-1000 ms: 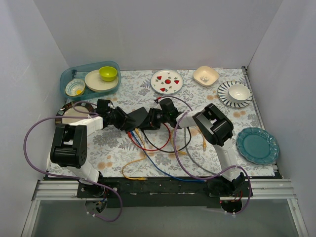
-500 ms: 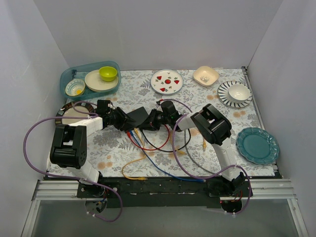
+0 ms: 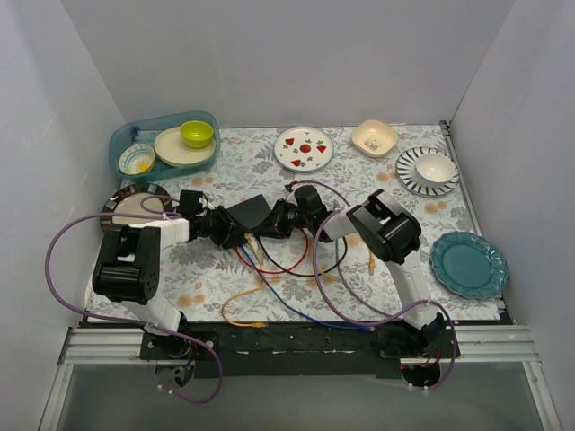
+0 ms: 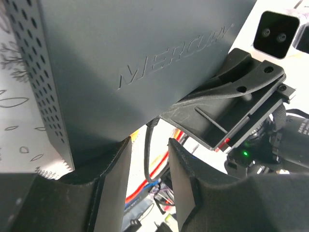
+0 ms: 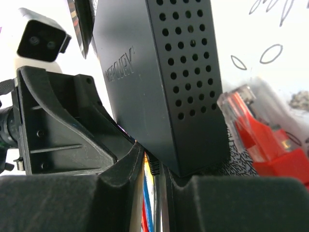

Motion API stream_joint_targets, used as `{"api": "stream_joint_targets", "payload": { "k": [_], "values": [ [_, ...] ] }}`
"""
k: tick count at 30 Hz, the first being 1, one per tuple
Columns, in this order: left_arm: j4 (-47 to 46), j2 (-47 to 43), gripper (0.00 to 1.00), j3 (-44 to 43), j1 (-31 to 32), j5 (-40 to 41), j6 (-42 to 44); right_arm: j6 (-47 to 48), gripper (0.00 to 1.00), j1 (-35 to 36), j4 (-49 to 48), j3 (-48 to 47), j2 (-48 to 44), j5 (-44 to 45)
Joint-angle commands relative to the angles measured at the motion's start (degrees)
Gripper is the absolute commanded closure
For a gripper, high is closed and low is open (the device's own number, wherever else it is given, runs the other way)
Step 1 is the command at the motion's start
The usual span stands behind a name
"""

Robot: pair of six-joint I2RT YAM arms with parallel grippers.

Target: Pull the plug from the switch port

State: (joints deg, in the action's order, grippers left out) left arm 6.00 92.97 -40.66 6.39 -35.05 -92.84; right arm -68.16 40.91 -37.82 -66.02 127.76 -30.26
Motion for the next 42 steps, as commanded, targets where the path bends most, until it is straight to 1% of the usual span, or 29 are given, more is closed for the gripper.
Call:
{"api": "stream_joint_targets", "payload": {
  "k": [1, 6, 13, 15, 18, 19, 20, 21, 22, 23, 24, 25, 26, 27, 29, 30, 32, 33, 35, 36, 37, 39, 41, 42],
  "values": [
    [-0.5, 2.1, 0.64, -0.2, -0.1, 0.9, -0.1, 2.2, 0.99, 0.2, 0.4, 2.0, 0.2, -1.6],
    [0.3, 4.8, 0.64, -1.4, -0.1, 3.8, -0.8, 4.4, 0.99, 0.6, 1.6, 3.7, -1.2, -3.1],
    [-0.6, 5.8, 0.64, -1.7, -0.1, 4.8, -1.8, 4.7, 0.99, 0.6, -0.2, 5.1, -0.8, -9.9],
    [-0.4, 5.4, 0.64, -1.9, -0.2, 4.9, -1.7, 5.9, 0.99, 0.5, 0.9, 5.7, -1.8, -9.9],
    [-0.2, 3.9, 0.64, -2.1, -0.2, 4.6, -1.6, 7.8, 0.99, -0.9, 1.6, 10.1, -7.2, -7.0],
    [-0.1, 3.2, 0.64, -2.4, -0.2, 4.4, -1.5, 8.8, 0.99, -2.0, 2.6, 12.2, -11.4, -4.6],
    [-0.1, 2.5, 0.64, -2.6, -0.4, 4.2, -1.4, 10.7, 0.99, -2.7, 7.0, 12.8, -13.7, -3.2],
    [0.0, 0.8, 0.64, -2.6, -0.3, 4.0, -1.2, 15.0, 0.99, -3.3, 9.8, 13.0, -16.3, -1.5],
    [0.0, -0.1, 0.64, -2.8, -0.5, 4.1, -0.9, 18.1, 0.99, -4.5, 13.5, 12.8, -21.4, 2.1],
    [0.4, -1.0, 0.64, -2.9, -0.6, 4.3, -0.6, 20.8, 0.99, -5.1, 20.9, 12.3, -24.0, 4.3],
    [0.5, -2.2, 0.64, -2.9, -0.7, 4.5, -0.3, 25.7, 0.99, -5.7, 25.4, 11.6, -29.0, 6.9],
    [0.8, -4.0, 0.63, -2.9, -1.0, 4.6, -0.2, 27.8, 0.99, -7.2, 28.9, 10.9, -31.4, 12.2],
    [0.9, -4.9, 0.63, -2.9, -1.1, 5.0, -0.2, 29.6, 0.99, -7.9, 31.8, 9.8, -33.8, 14.7],
    [0.9, -5.6, 0.63, -2.8, -1.4, 5.0, -0.2, 32.4, 0.99, -8.8, 36.7, 9.5, -38.4, 19.2],
    [1.3, -6.7, 0.63, -2.8, -1.6, 5.6, -0.1, 34.2, 0.99, -11.5, 39.2, 10.2, -42.8, 22.8],
    [1.3, -6.9, 0.63, -2.7, -1.6, 5.7, -0.1, 34.7, 0.99, -12.5, 41.1, 10.4, -46.9, 25.7],
    [1.4, -6.6, 0.63, -2.2, -1.7, 5.8, -0.2, 36.1, 0.99, -15.4, 42.5, 10.8, -50.3, 27.9],
    [1.3, -6.4, 0.63, -2.0, -1.7, 6.0, -0.6, 36.7, 0.99, -16.1, 45.4, 10.6, -52.7, 31.5],
    [0.9, -6.6, 0.63, -1.3, -1.7, 6.2, -0.9, 38.4, 0.99, -17.7, 49.1, 9.7, -54.0, 35.6],
    [0.9, -6.7, 0.63, -1.1, -1.7, 6.7, -1.1, 38.8, 0.99, -18.3, 51.8, 8.8, -54.7, 40.0],
    [1.0, -6.8, 0.63, -1.0, -1.8, 7.1, -1.4, 39.0, 0.99, -19.5, 54.3, 9.1, -55.1, 41.8],
    [1.4, -7.2, 0.63, -1.2, -1.9, 7.8, -1.5, 39.3, 0.99, -20.7, 54.4, 11.3, -56.3, 44.4],
    [2.0, -7.6, 0.62, -1.6, -2.2, 8.2, -1.7, 39.7, 0.72, -21.9, 54.5, 11.6, -56.0, 42.6],
    [2.2, -7.7, 0.62, -2.4, -2.3, 8.2, -1.7, 39.6, 0.55, -21.9, 54.8, 10.4, -54.7, 39.3]
  ]
}}
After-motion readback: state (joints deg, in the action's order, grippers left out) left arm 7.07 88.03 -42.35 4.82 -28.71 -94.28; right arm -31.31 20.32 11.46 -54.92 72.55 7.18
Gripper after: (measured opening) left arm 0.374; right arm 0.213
